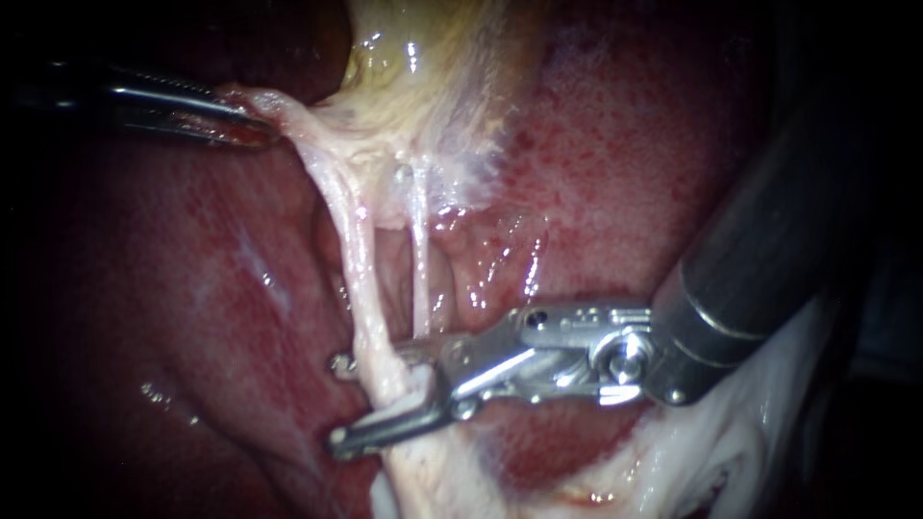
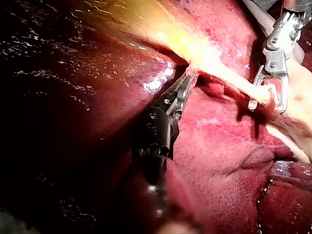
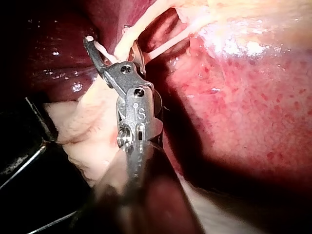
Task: Clipping first clip left tube
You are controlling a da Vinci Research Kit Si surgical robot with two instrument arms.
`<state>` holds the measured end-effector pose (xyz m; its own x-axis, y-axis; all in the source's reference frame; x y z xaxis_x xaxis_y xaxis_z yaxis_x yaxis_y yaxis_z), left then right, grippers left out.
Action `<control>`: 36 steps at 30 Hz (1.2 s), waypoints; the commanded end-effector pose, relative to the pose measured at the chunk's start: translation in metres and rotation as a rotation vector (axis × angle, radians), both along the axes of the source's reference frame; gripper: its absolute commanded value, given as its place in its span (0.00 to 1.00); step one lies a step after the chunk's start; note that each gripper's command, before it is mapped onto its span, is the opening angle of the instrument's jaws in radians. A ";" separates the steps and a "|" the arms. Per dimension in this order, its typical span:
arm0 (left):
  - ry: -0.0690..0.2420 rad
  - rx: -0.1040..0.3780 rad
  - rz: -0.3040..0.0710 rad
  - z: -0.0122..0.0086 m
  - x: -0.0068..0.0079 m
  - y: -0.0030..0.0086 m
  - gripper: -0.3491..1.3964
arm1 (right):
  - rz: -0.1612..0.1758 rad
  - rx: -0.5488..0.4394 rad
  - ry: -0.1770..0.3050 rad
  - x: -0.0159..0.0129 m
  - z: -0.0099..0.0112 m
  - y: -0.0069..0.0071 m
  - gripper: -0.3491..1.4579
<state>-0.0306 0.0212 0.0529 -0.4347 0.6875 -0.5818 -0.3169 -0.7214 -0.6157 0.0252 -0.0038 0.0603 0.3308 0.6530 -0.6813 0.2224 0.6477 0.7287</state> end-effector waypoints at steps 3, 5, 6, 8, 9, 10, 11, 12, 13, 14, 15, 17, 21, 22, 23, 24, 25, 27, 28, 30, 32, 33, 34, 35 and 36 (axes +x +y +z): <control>-0.001 0.001 0.001 0.0000 0.0000 0.0000 0.00 | -0.003 0.003 0.018 0.0003 -0.0012 -0.0006 0.46; -0.001 0.001 0.001 0.0000 0.0000 0.0000 0.00 | -0.010 0.004 0.025 0.0004 -0.0018 -0.0009 0.46; -0.001 0.001 0.001 0.0000 0.0000 0.0000 0.00 | -0.014 0.004 0.027 0.0004 -0.0020 -0.0010 0.45; -0.001 0.001 0.001 0.0000 0.0000 0.0000 0.00 | -0.023 0.005 0.032 0.0005 -0.0023 -0.0011 0.44; -0.001 0.001 0.001 0.0000 0.0000 0.0000 0.00 | -0.027 0.006 0.035 0.0005 -0.0024 -0.0011 0.44; -0.001 0.001 0.001 0.0000 0.0000 0.0000 0.00 | -0.031 0.007 0.037 0.0004 -0.0025 -0.0010 0.43; -0.001 0.001 0.001 0.0000 0.0000 0.0000 0.00 | -0.037 0.008 0.041 0.0003 -0.0026 -0.0008 0.42; -0.001 0.001 0.001 0.0000 0.0000 0.0000 0.00 | -0.042 0.009 0.044 0.0002 -0.0027 -0.0007 0.41; -0.001 0.001 0.001 0.0000 0.0000 0.0000 0.00 | -0.046 0.010 0.047 0.0001 -0.0027 -0.0005 0.40; -0.001 0.001 0.001 0.0000 0.0000 0.0000 0.00 | -0.047 0.011 0.048 0.0000 -0.0028 -0.0003 0.38; -0.001 0.001 0.001 0.0000 0.0000 0.0000 0.00 | -0.048 0.012 0.048 -0.0001 -0.0028 -0.0002 0.36; -0.001 0.001 0.001 0.0000 0.0000 0.0000 0.00 | -0.047 0.013 0.048 -0.0002 -0.0028 0.0000 0.34; 0.000 0.001 0.001 0.0000 0.0000 0.0000 0.00 | -0.048 0.029 0.042 -0.0005 -0.0028 0.0001 0.27; 0.000 0.001 0.000 0.0000 -0.0001 0.0000 0.00 | -0.047 0.035 0.040 -0.0005 -0.0027 0.0001 0.24; 0.000 0.001 0.000 0.0000 -0.0001 0.0000 0.00 | -0.047 0.040 0.038 -0.0005 -0.0027 0.0001 0.22; 0.000 0.001 0.000 0.0000 -0.0001 0.0000 0.00 | -0.047 0.051 0.033 -0.0006 -0.0027 0.0001 0.18; 0.000 0.001 0.000 0.0000 -0.0001 0.0001 0.00 | -0.047 0.056 0.031 -0.0006 -0.0027 0.0001 0.14; 0.000 0.001 0.000 0.0000 -0.0001 0.0001 0.00 | -0.047 0.067 0.026 -0.0007 -0.0027 0.0001 0.11; 0.000 0.001 0.000 0.0000 -0.0001 0.0001 0.00 | -0.046 0.078 0.021 -0.0007 -0.0027 0.0002 0.11; 0.000 0.001 0.000 0.0000 -0.0001 0.0001 0.00 | -0.046 0.088 0.016 -0.0008 -0.0026 0.0002 0.06; 0.000 0.001 0.000 0.0000 -0.0001 0.0001 0.00 | -0.046 0.099 0.012 -0.0009 -0.0026 0.0002 0.00; 0.000 0.001 0.000 0.0000 -0.0001 0.0001 0.00 | -0.045 0.110 0.007 -0.0009 -0.0026 0.0002 0.00; 0.000 0.001 0.000 0.0000 -0.0002 0.0001 0.00 | -0.045 0.115 0.005 -0.0010 -0.0025 0.0002 0.00; 0.000 0.001 0.000 0.0000 -0.0002 0.0001 0.00 | -0.045 0.121 0.002 -0.0010 -0.0025 0.0002 0.00; 0.000 0.001 0.000 0.0000 -0.0002 0.0001 0.00 | -0.045 0.121 0.002 -0.0011 -0.0025 0.0002 0.00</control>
